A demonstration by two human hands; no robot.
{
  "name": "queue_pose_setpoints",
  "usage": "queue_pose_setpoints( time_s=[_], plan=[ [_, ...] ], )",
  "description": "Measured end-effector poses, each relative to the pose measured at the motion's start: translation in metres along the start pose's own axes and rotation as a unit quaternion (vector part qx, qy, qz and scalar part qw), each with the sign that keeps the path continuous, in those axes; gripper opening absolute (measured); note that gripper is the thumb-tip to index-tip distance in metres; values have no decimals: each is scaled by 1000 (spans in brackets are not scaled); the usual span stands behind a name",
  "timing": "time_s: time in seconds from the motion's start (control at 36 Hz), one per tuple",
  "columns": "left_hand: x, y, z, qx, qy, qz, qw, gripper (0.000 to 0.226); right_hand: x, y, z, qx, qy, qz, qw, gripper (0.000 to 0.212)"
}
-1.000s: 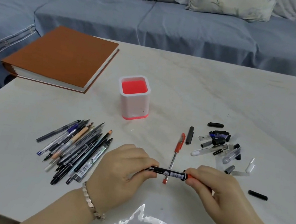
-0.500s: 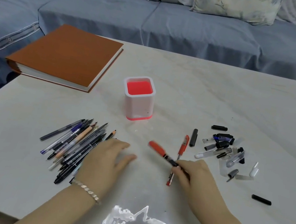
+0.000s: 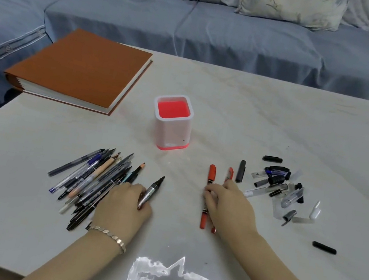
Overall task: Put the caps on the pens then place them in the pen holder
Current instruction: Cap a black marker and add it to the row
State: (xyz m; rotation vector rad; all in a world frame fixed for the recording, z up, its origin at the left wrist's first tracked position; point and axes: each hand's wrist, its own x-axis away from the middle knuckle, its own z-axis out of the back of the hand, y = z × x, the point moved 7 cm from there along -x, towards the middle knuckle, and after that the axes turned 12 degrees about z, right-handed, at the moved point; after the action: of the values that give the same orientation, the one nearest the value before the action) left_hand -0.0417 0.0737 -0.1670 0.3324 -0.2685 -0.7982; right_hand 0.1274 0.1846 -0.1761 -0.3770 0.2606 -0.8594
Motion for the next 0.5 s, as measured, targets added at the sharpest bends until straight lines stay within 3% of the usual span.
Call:
queue_pose_setpoints(
  time_s=[0.14,0.22,0.31,0.39,0.5],
  plan=[
    [0,20,-7,204,-78,25,975,22,-3,48,33,1,68,-39,997,27],
    [-2,31,-10,226,-91,18,970,21,-5,85,54,16,86,-105,991,29],
    [-2,39,-12,219,-103,2,970,17,-7,109,66,66,49,-153,985,31],
    [-2,44,-15,200,-107,-5,974,13,-12,118,64,116,12,-164,980,31],
    [0,48,-15,201,-113,-5,973,19,-19,124,54,91,6,-176,980,29]
  ],
)
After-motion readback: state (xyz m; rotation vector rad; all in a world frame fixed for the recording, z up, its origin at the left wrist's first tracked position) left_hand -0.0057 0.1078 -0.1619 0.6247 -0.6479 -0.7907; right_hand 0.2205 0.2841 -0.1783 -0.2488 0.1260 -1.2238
